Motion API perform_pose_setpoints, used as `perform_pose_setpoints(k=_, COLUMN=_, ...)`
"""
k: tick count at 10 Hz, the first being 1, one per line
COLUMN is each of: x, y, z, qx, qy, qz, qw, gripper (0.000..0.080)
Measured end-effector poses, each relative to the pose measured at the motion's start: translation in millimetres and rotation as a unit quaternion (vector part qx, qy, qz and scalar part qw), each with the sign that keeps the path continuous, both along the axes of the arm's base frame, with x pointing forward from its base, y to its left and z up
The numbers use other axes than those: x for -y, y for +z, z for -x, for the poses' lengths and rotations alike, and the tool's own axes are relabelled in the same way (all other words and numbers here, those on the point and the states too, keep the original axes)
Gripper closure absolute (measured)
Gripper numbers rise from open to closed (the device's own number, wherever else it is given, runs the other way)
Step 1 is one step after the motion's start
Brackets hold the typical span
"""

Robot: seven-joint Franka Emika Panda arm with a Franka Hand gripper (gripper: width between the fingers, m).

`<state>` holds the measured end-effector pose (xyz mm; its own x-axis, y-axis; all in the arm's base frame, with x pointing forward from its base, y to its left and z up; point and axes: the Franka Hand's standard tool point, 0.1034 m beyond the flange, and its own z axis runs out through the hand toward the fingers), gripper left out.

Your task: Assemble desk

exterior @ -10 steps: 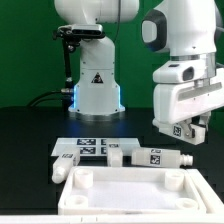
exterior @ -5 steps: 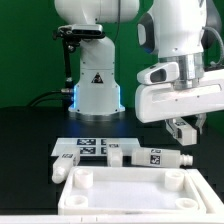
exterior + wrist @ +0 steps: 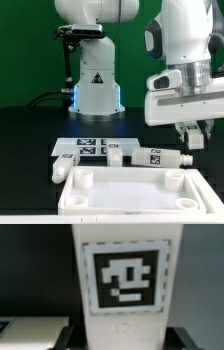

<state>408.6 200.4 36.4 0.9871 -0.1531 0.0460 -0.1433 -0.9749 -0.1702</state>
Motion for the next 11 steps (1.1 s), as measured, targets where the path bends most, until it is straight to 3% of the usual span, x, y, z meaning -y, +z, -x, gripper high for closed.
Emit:
perform_pose_setpoints(k=2, x=-4.9, y=-13.5, z=8.6, qx=-0.005, qy=0.005, qz=0.002, qw=1.0, gripper=0.0514)
perform_pose_setpoints(k=6, x=-2.5, y=-15.2, z=9.9, qx=-0.007, qy=0.01, qz=0.003, qw=1.0, gripper=0.0497)
perform_pose_setpoints(k=8, x=10.5, y=-8.2, z=8.7, qx=-0.037, qy=0.002, qz=0.004, qw=0.999, gripper=0.0212)
perform_pose_setpoints(k=10, x=11.6, y=8.7, z=9.7, qx=-0.075, qy=0.008, qz=0.004, qw=0.997, gripper=0.0155)
perform_pose_setpoints(k=11, x=11.6, y=8.7, z=9.7, qx=-0.075, qy=0.008, qz=0.004, qw=0.997, gripper=0.0155)
